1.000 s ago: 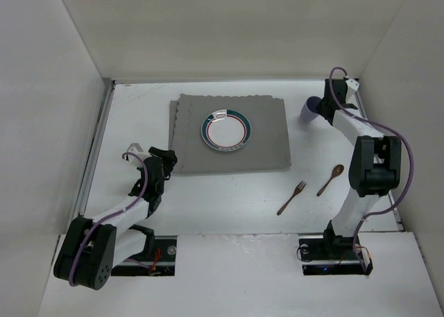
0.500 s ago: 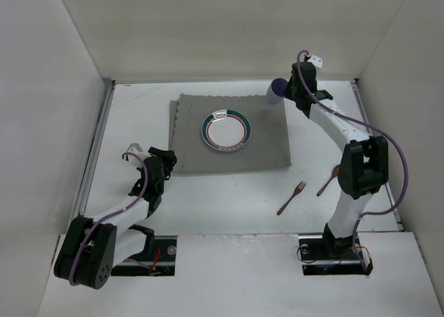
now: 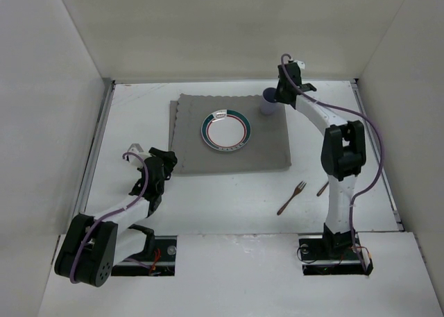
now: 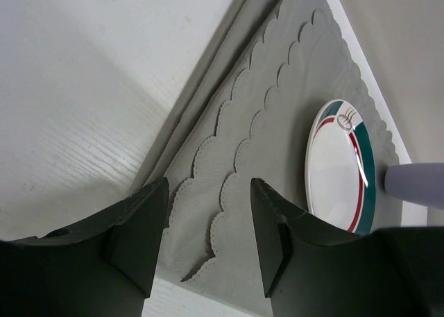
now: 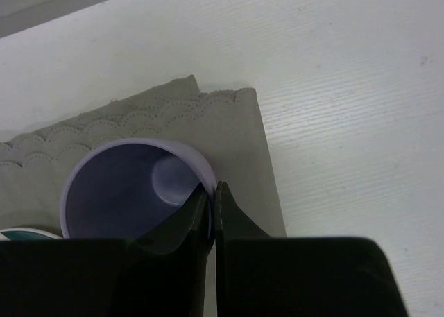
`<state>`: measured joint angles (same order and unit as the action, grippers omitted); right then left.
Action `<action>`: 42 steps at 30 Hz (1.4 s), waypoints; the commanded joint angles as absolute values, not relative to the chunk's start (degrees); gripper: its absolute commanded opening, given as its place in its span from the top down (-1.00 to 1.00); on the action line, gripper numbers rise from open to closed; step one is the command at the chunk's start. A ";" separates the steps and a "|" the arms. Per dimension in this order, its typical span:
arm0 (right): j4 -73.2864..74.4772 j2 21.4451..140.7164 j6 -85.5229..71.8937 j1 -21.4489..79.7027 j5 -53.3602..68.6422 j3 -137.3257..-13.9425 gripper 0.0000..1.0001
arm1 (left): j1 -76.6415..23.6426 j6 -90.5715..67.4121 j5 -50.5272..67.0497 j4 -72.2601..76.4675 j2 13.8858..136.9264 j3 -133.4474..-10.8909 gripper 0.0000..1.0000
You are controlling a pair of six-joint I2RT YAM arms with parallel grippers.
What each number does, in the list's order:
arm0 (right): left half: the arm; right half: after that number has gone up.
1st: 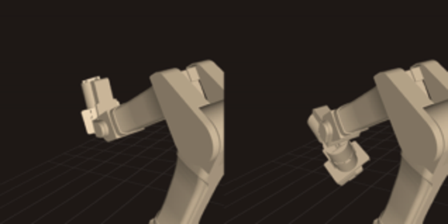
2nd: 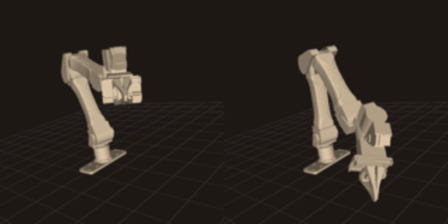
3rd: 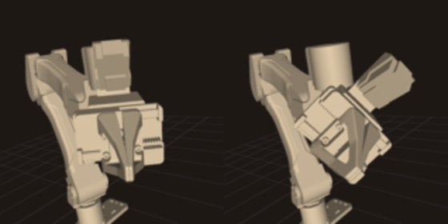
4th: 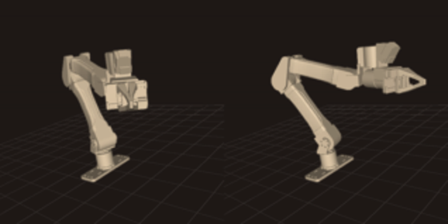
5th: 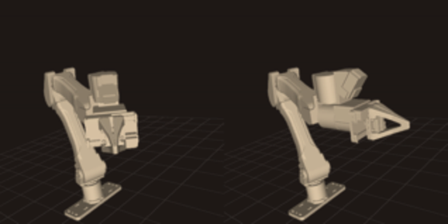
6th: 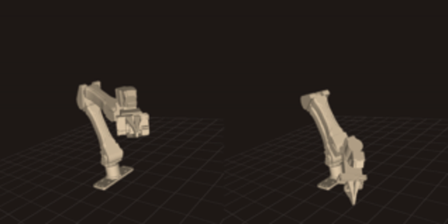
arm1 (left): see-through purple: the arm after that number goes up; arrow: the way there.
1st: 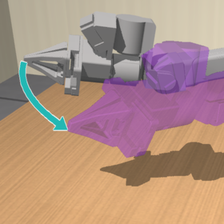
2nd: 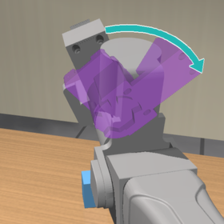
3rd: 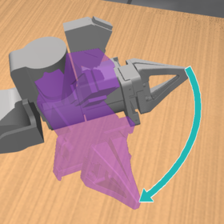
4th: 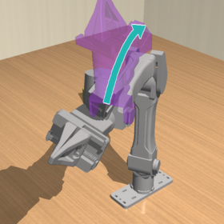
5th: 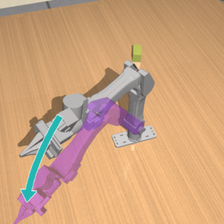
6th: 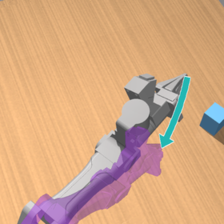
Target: Set the dinner table for one person
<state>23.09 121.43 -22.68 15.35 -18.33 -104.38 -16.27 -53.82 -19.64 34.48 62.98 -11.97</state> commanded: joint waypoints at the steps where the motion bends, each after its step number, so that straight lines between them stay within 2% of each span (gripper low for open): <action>1: 24.61 121.99 -21.53 16.39 -17.84 -108.46 0.81 | -16.04 -53.70 -19.95 36.83 62.93 -11.95 0.04; 6: 26.36 124.71 -21.53 16.48 -17.40 -111.27 0.73 | -15.77 -53.88 -19.78 36.83 63.11 -11.86 0.04; 12: 26.19 124.55 -21.71 16.48 -17.67 -111.97 0.41 | -15.86 -53.88 -19.51 36.91 63.81 -12.13 0.05; 18: 23.56 118.05 -22.15 16.48 -17.23 -108.64 0.13 | -15.69 -53.88 -19.51 36.91 64.07 -12.13 0.05; 25: 16.01 103.12 -24.77 16.48 -17.75 -94.25 -0.08 | -16.39 -53.53 -19.34 36.91 64.34 -12.48 0.05; 27: 12.50 97.76 -26.45 16.48 -17.93 -87.31 -0.08 | -17.09 -53.09 -19.86 36.91 63.72 -12.57 0.05; 29: 9.50 93.27 -28.12 16.48 -18.02 -81.06 0.02 | -17.62 -52.39 -20.30 36.91 63.37 -12.74 0.06; 32: 4.49 86.85 -30.06 16.48 -18.19 -70.60 0.49 | -19.81 -50.28 -20.30 36.91 61.88 -13.36 0.10; 34: 2.12 82.99 -30.85 17.35 -18.46 -64.10 0.69 | -22.44 -47.21 -21.44 36.91 60.47 -14.15 0.14; 38: 0.44 76.48 -31.90 19.28 -21.35 -54.69 0.72 | -31.66 -37.20 -20.05 40.24 61.08 -17.74 0.27; 42: -0.44 69.45 -34.09 20.69 -23.90 -48.18 0.56 | -45.97 -24.64 -14.87 42.62 69.40 -25.55 0.31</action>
<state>5.19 75.09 -31.62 19.68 -20.45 -49.93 -38.94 -36.97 -18.63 36.84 65.28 -19.51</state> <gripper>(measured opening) 0.206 0.354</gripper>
